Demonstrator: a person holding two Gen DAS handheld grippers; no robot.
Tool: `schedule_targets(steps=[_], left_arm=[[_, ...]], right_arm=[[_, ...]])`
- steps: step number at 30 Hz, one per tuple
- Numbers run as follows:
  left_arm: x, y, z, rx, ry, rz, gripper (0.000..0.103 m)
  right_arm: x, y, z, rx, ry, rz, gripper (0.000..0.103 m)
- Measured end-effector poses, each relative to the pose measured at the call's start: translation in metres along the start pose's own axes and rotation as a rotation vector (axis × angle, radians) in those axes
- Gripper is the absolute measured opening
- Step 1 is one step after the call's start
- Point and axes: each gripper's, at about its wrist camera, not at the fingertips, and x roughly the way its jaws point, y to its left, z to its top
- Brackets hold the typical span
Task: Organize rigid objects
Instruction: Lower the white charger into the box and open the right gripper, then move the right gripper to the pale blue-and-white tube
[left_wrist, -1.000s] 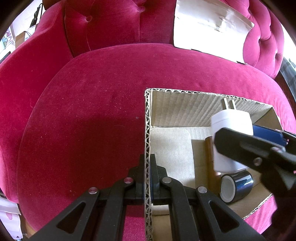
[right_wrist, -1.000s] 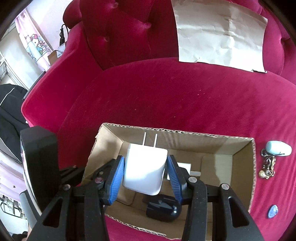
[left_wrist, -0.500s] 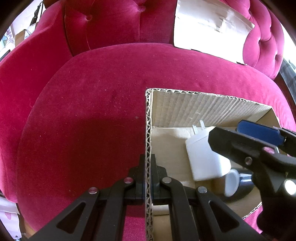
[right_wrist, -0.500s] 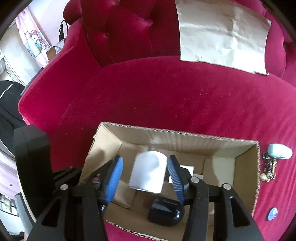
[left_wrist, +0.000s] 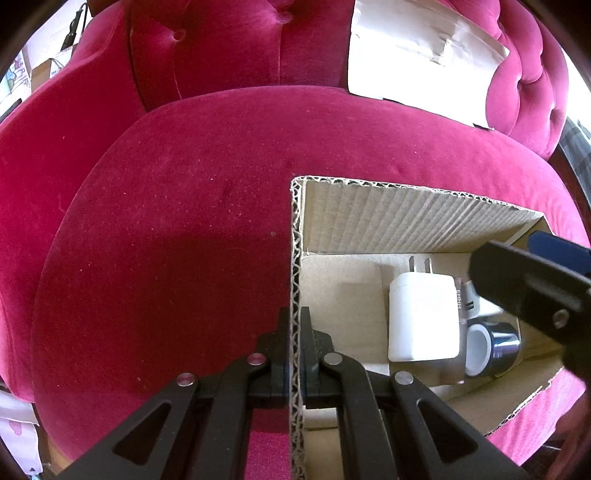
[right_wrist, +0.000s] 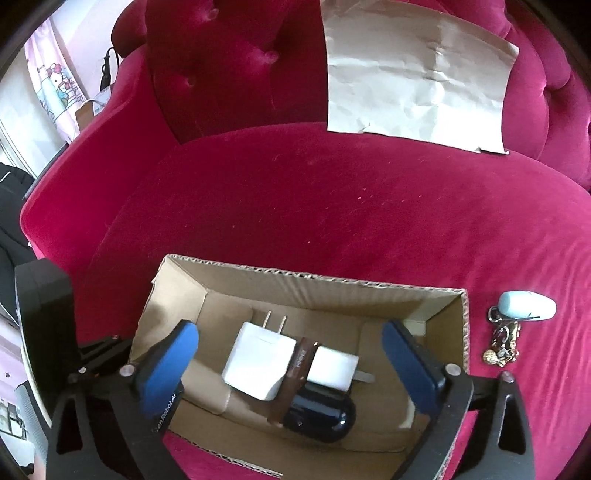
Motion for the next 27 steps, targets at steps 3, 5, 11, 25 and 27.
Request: schedule_targets(steps=[3, 5, 11, 25, 27], left_arm=[[0.0, 0.0, 0.0, 0.0, 0.0, 0.0, 0.003], [0.0, 0.0, 0.0, 0.001, 0.0, 0.0, 0.003], [0.0, 0.001, 0.0, 0.003, 0.0, -0.001, 0.003], [0.0, 0.002, 0.0, 0.007, -0.001, 0.0, 0.003], [0.0, 0.002, -0.001, 0.007, -0.001, 0.001, 0.003]], right_arm=[[-0.007, -0.001, -0.001, -0.019, -0.013, -0.019, 0.103], [-0.012, -0.003, -0.001, -0.026, -0.024, -0.031, 0.103], [-0.023, -0.017, 0.003, -0.017, -0.055, -0.053, 0.103], [-0.05, -0.07, 0.013, 0.028, -0.126, -0.172, 0.103], [-0.053, -0.078, 0.015, 0.03, -0.136, -0.202, 0.103]])
